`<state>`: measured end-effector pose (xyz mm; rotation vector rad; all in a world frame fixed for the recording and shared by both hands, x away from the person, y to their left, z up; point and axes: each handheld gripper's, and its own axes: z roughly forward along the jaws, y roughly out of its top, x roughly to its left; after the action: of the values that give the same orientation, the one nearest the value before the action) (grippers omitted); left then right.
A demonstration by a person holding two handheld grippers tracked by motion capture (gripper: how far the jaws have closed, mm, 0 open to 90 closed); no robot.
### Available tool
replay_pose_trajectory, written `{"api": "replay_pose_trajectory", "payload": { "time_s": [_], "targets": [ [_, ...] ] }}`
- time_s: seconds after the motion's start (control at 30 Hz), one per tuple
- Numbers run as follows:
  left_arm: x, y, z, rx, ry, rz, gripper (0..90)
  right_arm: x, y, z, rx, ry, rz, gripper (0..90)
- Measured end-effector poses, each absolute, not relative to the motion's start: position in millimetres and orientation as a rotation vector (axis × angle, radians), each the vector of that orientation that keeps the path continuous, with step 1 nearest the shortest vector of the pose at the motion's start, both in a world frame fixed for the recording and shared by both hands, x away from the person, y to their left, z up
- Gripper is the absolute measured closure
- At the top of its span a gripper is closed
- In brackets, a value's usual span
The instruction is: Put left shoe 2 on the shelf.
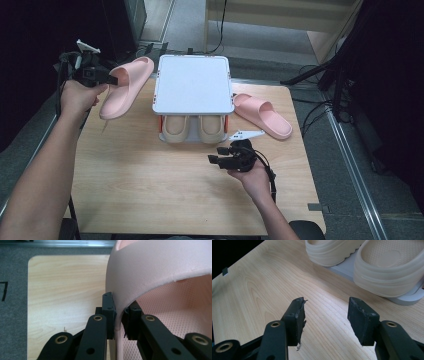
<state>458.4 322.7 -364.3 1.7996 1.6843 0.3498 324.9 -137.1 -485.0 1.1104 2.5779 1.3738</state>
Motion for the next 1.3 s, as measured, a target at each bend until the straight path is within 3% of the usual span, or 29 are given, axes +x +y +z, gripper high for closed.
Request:
{"api": "replay_pose_trajectory", "payload": {
  "time_s": [0.27,0.63,1.03,1.3],
  "targets": [
    [468.4,300.0,-333.8,1.835,1.64,0.372,81.0,325.2,-137.9,-484.4,1.108,2.579,1.37,48.2],
    [486.1,239.3,-308.4,1.897,1.536,0.387,80.0,325.4,-140.4,-482.4,1.109,2.57,1.38,48.2],
    [506.3,200.0,-323.1,1.936,1.534,0.397,77.6,326.1,-143.6,-480.7,1.102,2.569,1.392,48.5],
    [507.2,180.7,-330.1,1.986,1.538,0.406,70.6,328.3,-146.8,-481.0,1.12,2.556,1.394,48.5]
  ]
}}
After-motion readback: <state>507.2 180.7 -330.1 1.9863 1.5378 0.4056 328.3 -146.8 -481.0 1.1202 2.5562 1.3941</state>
